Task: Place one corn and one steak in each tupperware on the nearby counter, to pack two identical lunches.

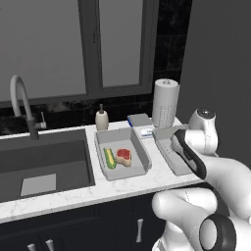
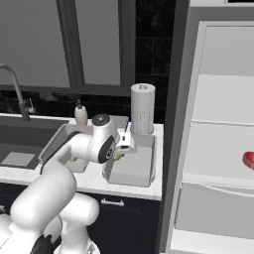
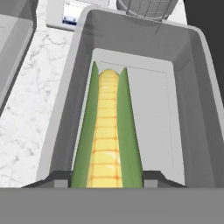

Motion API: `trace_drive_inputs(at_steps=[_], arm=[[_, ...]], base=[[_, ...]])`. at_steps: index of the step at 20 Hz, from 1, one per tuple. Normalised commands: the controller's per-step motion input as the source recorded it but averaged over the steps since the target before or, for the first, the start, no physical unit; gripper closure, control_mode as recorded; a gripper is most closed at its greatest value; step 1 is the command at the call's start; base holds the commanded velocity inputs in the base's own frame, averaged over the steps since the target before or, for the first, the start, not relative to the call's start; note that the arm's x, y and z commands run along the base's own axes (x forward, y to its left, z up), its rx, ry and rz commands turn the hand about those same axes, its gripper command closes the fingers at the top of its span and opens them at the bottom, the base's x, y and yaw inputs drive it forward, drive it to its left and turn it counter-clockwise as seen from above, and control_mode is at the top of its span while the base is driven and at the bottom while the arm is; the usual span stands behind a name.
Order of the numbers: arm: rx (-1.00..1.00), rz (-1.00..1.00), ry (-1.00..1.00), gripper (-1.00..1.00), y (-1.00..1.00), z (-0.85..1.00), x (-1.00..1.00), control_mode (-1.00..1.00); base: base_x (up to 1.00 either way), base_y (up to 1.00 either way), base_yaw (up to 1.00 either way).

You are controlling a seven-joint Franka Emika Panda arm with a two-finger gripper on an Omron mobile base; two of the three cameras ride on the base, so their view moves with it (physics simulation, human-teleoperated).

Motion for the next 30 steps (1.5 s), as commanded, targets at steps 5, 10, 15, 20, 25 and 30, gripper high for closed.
trace_drive_inputs(at_steps=[5,10,15,20,25,30], arm=[[0.0,0.01,0.05,1.0,0.0,-0.26,0.18,-1.0],[0.0,0.01,0.01,1.0,0.0,-0.25,0.23,-1.0],[0.0,0.0,0.0,1.0,-0.09,-0.1,0.25,-1.0],[0.0,0.0,0.0,1.0,-0.05,-0.27,0.25,-1.0],[0.0,0.01,0.0,1.0,0.0,-0.33,0.13,-1.0],[0.0,0.01,-0.08,-1.0,0.0,-0.03,0.0,-1.0]], base=[[0.0,0.0,0.0],[0.0,0.0,0.0],[0.0,0.0,0.0],[0.0,0.0,0.0],[0.0,0.0,0.0],[0.0,0.0,0.0]])
